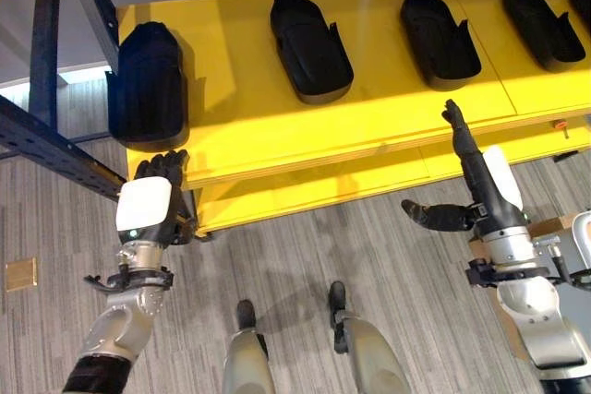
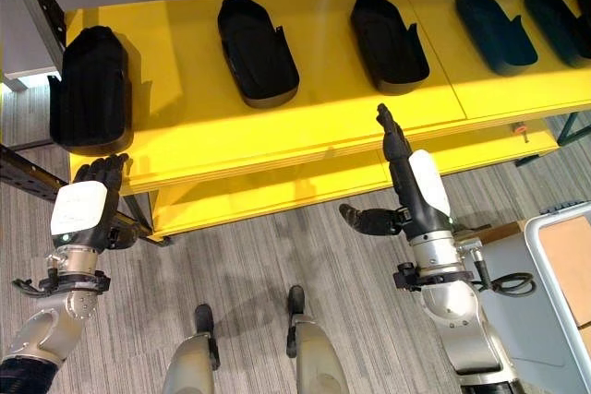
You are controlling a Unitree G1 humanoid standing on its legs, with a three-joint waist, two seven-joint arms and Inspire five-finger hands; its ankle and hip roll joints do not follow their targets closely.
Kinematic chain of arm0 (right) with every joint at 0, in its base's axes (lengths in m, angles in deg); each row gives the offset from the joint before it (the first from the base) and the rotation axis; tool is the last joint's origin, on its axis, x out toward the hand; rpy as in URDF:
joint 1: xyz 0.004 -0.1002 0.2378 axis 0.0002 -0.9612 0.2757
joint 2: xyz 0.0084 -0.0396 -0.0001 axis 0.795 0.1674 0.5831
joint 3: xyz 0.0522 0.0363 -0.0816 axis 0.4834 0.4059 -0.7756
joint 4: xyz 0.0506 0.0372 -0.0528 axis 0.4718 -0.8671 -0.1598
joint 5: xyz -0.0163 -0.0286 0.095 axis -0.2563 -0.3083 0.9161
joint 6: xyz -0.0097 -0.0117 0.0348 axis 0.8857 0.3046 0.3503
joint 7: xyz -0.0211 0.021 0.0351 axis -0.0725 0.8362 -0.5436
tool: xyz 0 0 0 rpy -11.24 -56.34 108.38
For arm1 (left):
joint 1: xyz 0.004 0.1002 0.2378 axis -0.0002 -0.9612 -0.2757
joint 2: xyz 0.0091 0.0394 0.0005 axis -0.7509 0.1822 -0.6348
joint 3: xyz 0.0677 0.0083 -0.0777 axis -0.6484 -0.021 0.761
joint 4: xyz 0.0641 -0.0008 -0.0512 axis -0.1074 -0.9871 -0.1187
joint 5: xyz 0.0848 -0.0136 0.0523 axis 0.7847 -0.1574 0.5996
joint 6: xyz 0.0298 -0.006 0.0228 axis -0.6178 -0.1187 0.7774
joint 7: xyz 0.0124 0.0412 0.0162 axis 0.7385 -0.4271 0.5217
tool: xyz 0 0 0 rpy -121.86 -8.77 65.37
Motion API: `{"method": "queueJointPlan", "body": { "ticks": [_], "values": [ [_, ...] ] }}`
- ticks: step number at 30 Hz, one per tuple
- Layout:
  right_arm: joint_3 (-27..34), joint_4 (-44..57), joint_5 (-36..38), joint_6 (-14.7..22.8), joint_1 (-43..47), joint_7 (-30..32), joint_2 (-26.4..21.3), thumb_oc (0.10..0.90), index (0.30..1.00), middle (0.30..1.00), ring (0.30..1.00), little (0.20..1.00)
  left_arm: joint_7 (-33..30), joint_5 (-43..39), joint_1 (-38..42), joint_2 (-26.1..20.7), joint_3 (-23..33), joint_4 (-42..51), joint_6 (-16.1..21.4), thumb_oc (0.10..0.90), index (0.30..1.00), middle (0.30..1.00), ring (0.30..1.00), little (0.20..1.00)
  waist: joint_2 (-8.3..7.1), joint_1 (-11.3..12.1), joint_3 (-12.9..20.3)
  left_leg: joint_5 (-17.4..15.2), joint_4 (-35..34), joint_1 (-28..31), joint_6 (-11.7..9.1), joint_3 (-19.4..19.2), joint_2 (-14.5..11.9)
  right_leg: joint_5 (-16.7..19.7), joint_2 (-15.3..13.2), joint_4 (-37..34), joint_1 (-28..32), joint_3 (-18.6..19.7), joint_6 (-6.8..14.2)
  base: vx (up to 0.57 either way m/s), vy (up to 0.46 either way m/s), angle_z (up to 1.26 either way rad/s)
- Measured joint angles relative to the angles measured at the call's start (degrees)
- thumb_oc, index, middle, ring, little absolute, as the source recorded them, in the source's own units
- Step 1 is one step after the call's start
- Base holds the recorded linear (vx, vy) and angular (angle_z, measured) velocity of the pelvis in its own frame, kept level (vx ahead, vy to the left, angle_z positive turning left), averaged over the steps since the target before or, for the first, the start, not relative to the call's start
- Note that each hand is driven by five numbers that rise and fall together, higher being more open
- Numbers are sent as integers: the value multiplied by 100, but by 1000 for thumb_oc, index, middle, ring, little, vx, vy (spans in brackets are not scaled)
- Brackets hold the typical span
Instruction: Move parts from the plastic box to the shelf.
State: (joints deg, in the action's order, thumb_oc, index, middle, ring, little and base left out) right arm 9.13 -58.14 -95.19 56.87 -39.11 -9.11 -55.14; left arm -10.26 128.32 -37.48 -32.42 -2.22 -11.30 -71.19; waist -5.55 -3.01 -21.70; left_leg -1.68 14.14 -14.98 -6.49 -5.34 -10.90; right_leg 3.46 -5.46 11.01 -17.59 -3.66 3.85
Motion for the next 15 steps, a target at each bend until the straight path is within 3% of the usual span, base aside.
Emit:
{"method": "queueJointPlan", "body": {
  "ticks": [15],
  "values": [
    [-17, 0, 2, 1, 35, 0, -1, 900, 1000, 1000, 1000, 1000, -10, -7, 184, -1, -7, -487, -117, 900, 1000, 1000, 1000, 1000, -27, -6, -13, -112, 172, -97, 40, 6, -9, -11, -3, 14, -24, 10, 13, 0, 0, 0]
  ]
}}
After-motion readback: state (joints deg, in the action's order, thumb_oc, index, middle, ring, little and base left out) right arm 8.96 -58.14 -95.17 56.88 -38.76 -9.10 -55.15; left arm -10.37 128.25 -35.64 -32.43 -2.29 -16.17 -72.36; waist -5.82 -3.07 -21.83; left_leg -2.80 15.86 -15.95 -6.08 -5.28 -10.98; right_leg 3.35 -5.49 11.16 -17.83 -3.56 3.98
